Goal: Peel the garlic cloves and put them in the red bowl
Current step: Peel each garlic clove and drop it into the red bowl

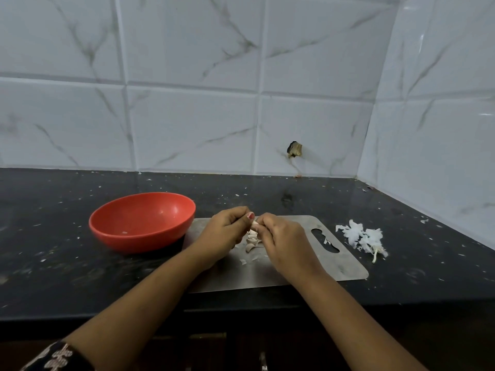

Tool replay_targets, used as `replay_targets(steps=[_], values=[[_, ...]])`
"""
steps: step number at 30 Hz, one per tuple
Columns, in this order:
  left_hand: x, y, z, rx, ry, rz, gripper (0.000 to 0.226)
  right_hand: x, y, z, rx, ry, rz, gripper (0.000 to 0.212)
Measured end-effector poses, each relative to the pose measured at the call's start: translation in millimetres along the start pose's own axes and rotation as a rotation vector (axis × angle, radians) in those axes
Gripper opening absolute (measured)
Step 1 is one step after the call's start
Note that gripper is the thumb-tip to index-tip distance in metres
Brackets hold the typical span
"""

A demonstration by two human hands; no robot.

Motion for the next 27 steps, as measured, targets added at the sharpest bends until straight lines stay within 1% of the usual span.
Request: replay_targets(steps=[2,5,8,10,12,14,17,19,23,27], values=[[-0.4,3.1,4.4,-0.135,-0.081,0.045,0.033,-1.3,-1.6,6.8,-0.12,-0.076,-0.046,0.025],[-2.0,6.6,7.3,-0.24,-0.168,0.101,0.036,-1.7,-1.7,16.2,-0.339,-0.173,-0.108,0.029],[-2.8,7.7,8.8,-0.313,-0.218,0.11,0.042,-2.4,0.4,17.6,-0.387,-0.214,-0.104,0.016],[-2.6,7.0,7.9,-0.312,-0.2,0.094,0.042,-2.3,-1.0,12.8,-0.283,-0.173,-0.093,0.012],[-2.1,5.5,6.7,-0.272,-0.159,0.066,0.038,-0.5,-3.1,1.5,-0.022,-0.044,-0.057,0.011],[-1.5,3.4,6.3,-0.213,-0.122,0.03,0.034,0.8,-4.4,-9.0,0.236,0.086,-0.042,0.005],[-1.2,3.5,4.6,-0.16,-0.073,0.018,0.031,0.3,-5.2,-17.6,0.503,0.208,-0.045,0.012],[-1.4,4.9,3.7,-0.148,-0.056,0.025,0.032,0.2,-4.8,-19.3,0.571,0.229,-0.035,0.012],[-1.1,8.4,2.5,-0.148,-0.047,0.048,0.037,1.3,-3.3,-17.1,0.544,0.202,-0.004,0.013],[-1.1,10.1,-0.5,-0.15,-0.025,0.059,0.034,1.2,-4.5,-14.7,0.544,0.181,-0.009,0.013]])
Point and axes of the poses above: each hand's wrist, its own x-axis towards the middle knuckle, its own y-axis out of the palm, z = x × y, the point moved 8 cm from there along x, towards the middle knuckle, and after that the axes turned 5 degrees about z, right-handed, at the moved point
